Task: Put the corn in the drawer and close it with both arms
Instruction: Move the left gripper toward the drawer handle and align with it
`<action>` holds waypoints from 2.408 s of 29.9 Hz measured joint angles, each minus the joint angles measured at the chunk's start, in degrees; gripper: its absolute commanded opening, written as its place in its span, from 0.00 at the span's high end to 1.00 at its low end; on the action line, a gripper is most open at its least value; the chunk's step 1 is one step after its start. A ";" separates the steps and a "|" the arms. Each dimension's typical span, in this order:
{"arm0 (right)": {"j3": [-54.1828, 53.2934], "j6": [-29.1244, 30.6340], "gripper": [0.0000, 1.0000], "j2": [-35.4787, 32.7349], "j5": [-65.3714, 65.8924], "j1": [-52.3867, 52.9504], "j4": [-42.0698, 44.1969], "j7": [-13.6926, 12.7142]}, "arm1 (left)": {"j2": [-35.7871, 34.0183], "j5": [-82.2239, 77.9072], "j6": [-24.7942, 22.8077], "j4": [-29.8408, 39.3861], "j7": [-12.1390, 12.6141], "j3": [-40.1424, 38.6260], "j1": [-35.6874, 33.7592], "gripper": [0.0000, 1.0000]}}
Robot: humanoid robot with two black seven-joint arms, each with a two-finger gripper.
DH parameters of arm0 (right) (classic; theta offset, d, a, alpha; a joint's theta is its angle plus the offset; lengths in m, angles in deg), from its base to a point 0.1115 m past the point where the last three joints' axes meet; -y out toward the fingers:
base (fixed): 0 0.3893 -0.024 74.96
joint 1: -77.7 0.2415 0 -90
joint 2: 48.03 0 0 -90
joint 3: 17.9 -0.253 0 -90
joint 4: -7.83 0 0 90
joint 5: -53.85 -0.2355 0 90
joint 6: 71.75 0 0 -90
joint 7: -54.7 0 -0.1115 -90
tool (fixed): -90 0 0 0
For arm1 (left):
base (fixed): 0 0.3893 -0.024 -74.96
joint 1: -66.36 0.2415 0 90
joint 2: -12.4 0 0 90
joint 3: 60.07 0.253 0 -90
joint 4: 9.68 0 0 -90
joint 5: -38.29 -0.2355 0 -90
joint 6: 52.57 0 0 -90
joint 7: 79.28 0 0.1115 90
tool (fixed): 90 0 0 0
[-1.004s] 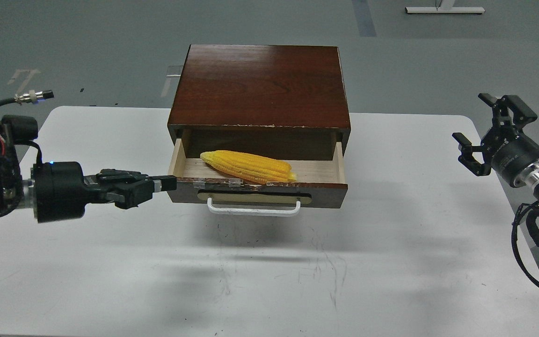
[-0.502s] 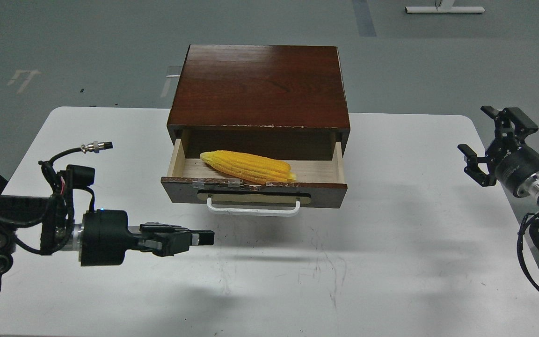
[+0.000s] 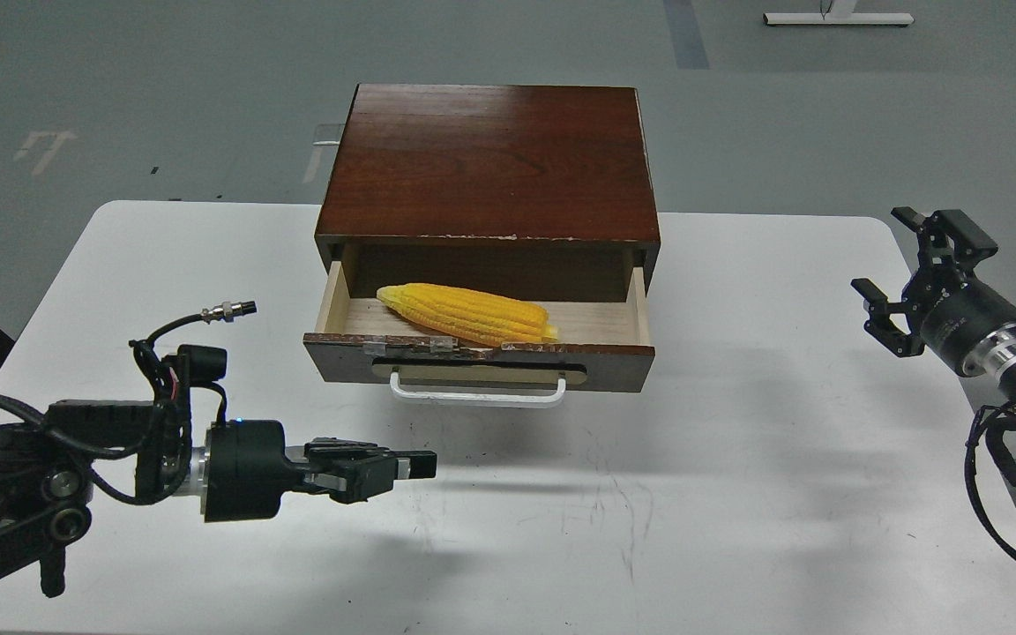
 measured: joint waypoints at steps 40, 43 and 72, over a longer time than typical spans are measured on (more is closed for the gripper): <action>0.00 -0.82 0.00 -0.42 0.00 -2.04 0.01 0.00 | 8.33 -0.49 -3.10 -10.11 -0.01 0.11 -5.54 1.00; -0.06 -0.77 0.00 -0.43 0.00 -2.09 0.01 0.00 | 8.18 -0.53 -3.56 -10.03 -0.01 0.11 -5.22 1.00; -0.08 -0.84 0.00 -0.72 0.00 -2.89 0.01 0.00 | 10.53 -0.17 -3.48 -13.97 -0.08 -0.03 -8.08 1.00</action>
